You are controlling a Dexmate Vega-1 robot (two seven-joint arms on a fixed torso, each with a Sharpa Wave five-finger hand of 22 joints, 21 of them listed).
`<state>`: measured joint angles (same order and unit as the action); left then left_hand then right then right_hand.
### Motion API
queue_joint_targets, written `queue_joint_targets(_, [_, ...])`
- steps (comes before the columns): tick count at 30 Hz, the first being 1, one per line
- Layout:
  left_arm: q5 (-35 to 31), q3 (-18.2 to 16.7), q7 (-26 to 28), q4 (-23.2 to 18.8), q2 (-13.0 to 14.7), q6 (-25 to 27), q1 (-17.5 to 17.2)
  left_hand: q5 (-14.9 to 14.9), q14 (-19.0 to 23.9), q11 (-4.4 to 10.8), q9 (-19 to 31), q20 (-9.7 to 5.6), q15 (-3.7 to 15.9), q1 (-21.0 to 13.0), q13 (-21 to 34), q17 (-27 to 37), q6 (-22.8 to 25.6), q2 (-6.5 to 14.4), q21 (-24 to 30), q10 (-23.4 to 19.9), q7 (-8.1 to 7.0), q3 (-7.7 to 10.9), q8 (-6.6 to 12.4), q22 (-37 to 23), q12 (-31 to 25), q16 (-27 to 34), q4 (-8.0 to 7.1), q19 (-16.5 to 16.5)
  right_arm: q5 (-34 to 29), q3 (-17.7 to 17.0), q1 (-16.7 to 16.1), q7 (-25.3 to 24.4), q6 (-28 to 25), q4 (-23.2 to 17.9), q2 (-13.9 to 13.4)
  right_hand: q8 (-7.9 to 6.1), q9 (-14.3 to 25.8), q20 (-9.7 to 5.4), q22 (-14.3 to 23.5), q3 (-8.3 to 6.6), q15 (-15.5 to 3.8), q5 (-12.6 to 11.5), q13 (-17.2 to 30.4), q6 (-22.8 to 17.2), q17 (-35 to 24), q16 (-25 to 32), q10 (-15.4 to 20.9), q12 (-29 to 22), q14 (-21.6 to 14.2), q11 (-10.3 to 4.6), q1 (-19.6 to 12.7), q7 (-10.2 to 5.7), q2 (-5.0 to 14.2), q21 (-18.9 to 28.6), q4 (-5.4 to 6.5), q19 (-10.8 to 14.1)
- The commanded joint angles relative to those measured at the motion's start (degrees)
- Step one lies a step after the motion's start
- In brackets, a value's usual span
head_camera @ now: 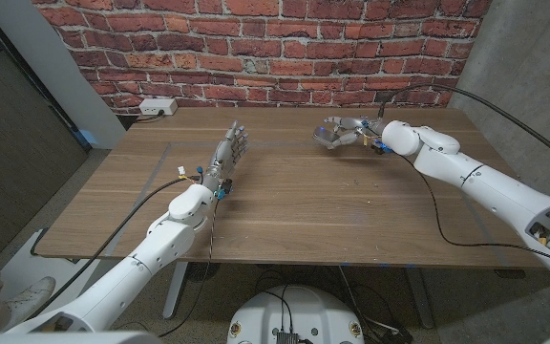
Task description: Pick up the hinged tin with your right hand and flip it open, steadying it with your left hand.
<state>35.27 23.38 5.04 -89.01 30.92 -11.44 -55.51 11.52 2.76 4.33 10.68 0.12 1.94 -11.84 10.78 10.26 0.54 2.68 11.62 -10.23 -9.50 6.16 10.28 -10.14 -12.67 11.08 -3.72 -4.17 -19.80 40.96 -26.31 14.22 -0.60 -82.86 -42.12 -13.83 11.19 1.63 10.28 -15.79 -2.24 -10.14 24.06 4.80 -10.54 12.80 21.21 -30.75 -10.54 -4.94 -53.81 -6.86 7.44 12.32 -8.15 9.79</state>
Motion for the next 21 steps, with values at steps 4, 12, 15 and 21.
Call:
queue_joint_targets(4, [-0.4, -0.2, -0.4, -1.0, 0.2, -0.9, 0.0, -0.1, 0.7, 0.28, 0.1, 0.08, 2.52, -0.4, 0.3, 0.3, -0.2, 0.3, -0.2, -1.4, 0.35, -0.12, 0.5, -0.1, -0.1, -0.2, 0.04, 0.0, 20.8, -7.6, -4.3, 0.3, 0.4, -1.4, 0.2, -0.53, 0.1, 0.61, 0.1, 0.05, -7.61, -0.1, 0.6, -0.8, -0.3, 0.3, 8.6, -0.8, -0.6, -7.68, -0.1, -0.15, 0.04, 0.3, 0.02, 0.4])
queue_joint_targets(12, [-2.0, -0.2, 1.3, -1.9, -0.7, -2.7, 0.1, -0.2, -1.2, 0.94, 0.1, 0.39, 2.29, -2.1, 0.3, 0.2, -7.4, 0.6, -0.4, 0.3, -1.64, 0.23, -0.68, -0.1, 0.7, -0.7, 0.92, 0.9, 28.6, -9.7, -6.7, 0.3, 0.4, -3.9, -0.2, -0.42, 0.1, 1.25, 0.1, 0.2, -6.95, -0.1, 0.9, -0.8, -0.4, 0.1, 8.6, -0.8, -0.4, -7.64, 0.0, 0.05, 0.15, 0.2, 0.16, 0.5])
queue_joint_targets(15, [-2.4, -0.2, 1.3, -2.2, -0.7, -3.1, 0.2, -0.2, -2.0, 0.91, 0.1, 0.38, 2.17, -2.5, 0.3, 0.2, -8.1, 0.7, -0.5, 0.3, -1.77, 0.36, -0.54, -0.1, 0.7, -0.9, 1.16, 1.3, 31.6, -10.5, -7.9, -0.1, 0.0, -4.7, 0.0, -0.4, 0.1, 1.41, 0.1, 0.25, -6.77, -0.1, 1.0, -0.9, -0.4, 0.1, 8.5, -0.8, -0.4, -7.63, 0.1, 0.07, 0.17, 0.2, 0.21, 0.5])
queue_joint_targets(21, [-2.6, -0.3, 1.0, -2.6, -0.7, -3.7, 0.4, -0.2, -2.4, 0.33, 0.0, 0.6, 2.11, -3.1, 0.3, 0.2, -8.3, 0.8, -0.6, 0.3, -1.76, 0.54, -0.22, -0.1, 0.7, -0.9, 1.49, 1.7, 30.8, -10.0, -8.7, -2.9, -1.1, -6.3, -0.8, -0.43, 0.1, 1.49, 0.1, 0.38, -6.53, -0.1, 1.1, -1.2, -0.4, 0.0, 8.5, -0.8, -0.5, -7.65, 0.1, 0.29, 0.14, 0.2, 0.24, 0.7])
